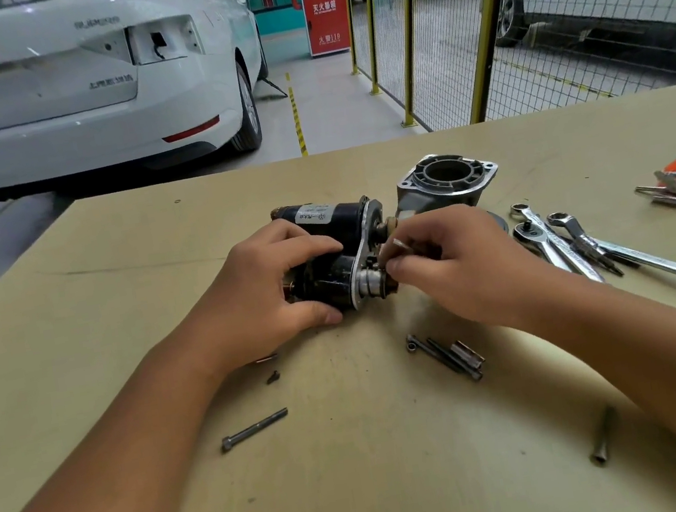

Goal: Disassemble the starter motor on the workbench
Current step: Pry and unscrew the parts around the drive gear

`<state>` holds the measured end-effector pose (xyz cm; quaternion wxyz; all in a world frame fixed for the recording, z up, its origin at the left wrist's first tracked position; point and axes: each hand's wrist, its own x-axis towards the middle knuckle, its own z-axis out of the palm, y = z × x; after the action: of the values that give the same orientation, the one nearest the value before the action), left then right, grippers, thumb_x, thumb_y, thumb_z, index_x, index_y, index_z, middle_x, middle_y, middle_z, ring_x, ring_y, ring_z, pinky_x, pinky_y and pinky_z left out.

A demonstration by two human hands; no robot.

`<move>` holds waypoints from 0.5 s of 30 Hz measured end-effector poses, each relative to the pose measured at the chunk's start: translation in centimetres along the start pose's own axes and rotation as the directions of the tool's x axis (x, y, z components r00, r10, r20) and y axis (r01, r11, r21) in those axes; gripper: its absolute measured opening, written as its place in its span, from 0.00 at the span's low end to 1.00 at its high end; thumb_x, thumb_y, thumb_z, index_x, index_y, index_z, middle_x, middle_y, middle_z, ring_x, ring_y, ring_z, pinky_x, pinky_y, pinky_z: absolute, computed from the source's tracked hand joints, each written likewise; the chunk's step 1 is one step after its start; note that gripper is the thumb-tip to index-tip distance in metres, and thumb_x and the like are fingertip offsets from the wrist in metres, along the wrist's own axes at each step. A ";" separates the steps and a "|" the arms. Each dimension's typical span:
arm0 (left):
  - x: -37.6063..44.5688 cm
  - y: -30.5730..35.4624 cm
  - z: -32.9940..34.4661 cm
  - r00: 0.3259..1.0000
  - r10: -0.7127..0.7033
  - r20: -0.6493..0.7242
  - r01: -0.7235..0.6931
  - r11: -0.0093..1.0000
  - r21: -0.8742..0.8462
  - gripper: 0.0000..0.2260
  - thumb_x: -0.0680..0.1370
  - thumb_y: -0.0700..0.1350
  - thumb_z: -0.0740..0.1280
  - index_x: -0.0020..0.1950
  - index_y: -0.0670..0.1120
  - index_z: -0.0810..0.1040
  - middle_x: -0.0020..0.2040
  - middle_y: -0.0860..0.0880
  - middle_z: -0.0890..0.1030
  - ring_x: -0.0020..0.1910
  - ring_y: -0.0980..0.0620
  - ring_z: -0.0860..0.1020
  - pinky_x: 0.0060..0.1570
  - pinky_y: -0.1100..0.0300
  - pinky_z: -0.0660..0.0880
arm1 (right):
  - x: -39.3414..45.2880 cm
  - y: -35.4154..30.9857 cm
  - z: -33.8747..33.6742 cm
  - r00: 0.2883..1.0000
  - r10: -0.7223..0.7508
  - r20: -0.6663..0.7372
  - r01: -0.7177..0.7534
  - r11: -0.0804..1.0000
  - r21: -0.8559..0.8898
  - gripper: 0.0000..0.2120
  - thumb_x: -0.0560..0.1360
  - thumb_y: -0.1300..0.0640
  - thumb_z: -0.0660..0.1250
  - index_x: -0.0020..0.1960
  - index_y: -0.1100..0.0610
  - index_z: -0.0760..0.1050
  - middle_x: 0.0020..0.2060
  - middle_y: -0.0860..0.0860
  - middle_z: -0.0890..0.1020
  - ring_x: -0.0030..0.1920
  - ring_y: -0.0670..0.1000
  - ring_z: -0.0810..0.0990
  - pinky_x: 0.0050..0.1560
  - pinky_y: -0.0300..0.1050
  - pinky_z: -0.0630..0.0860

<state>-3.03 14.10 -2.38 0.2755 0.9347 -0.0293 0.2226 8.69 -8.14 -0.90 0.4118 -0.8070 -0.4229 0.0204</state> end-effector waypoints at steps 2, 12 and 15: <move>-0.1 0.0 0.0 1.000 -0.002 -0.001 0.002 1.000 -0.005 0.32 0.63 0.45 0.86 0.66 0.56 0.82 0.57 0.59 0.77 0.55 0.64 0.76 0.46 0.73 0.73 | -0.1 0.1 0.2 0.999 0.001 -0.038 -0.001 1.000 -0.011 0.04 0.75 0.58 0.70 0.45 0.51 0.83 0.33 0.42 0.80 0.34 0.46 0.76 0.32 0.36 0.68; -0.2 0.1 0.1 1.000 -0.020 -0.004 0.020 1.000 -0.010 0.32 0.64 0.46 0.86 0.66 0.57 0.82 0.57 0.58 0.77 0.56 0.61 0.77 0.47 0.69 0.74 | -0.7 -0.8 -0.1 0.968 -0.240 0.074 0.251 0.928 -0.275 0.13 0.75 0.56 0.64 0.50 0.55 0.86 0.32 0.51 0.83 0.31 0.51 0.79 0.31 0.52 0.76; -0.2 0.2 0.1 1.000 -0.013 -0.006 0.013 1.000 -0.004 0.32 0.64 0.46 0.86 0.66 0.58 0.82 0.57 0.59 0.77 0.56 0.61 0.77 0.48 0.67 0.74 | -0.8 -0.8 -0.2 0.973 -0.209 0.096 0.226 0.946 -0.231 0.12 0.76 0.56 0.65 0.54 0.52 0.85 0.35 0.47 0.84 0.30 0.45 0.79 0.32 0.50 0.77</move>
<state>-3.22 13.91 -2.43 0.2788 0.9337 -0.0228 0.2233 7.74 -8.54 -0.50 0.2956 -0.7982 -0.5227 -0.0480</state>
